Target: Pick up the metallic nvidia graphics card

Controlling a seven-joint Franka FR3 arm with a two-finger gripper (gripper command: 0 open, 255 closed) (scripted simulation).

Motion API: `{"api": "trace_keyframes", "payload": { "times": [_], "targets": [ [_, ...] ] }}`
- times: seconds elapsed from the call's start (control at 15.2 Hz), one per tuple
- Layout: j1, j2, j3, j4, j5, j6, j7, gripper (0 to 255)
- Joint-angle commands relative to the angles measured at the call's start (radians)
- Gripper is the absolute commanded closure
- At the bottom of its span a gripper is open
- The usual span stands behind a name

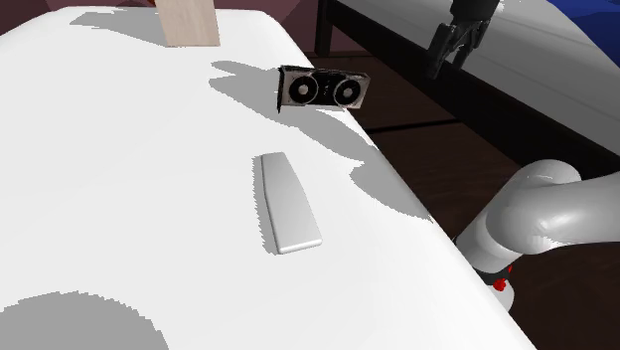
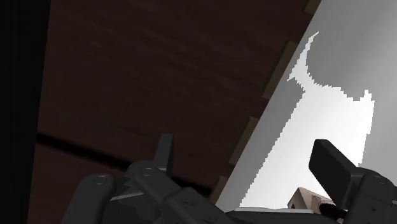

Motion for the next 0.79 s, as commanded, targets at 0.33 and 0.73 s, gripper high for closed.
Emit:
{"api": "trace_keyframes", "payload": {
  "times": [0.33, 0.73],
  "targets": [
    [0.114, 0.130, -0.062, 0.040, 0.007, 0.138, -0.238, 0],
    [0.251, 0.281, -0.118, 0.113, 0.051, 0.262, -0.526, 0]
  ]
}}
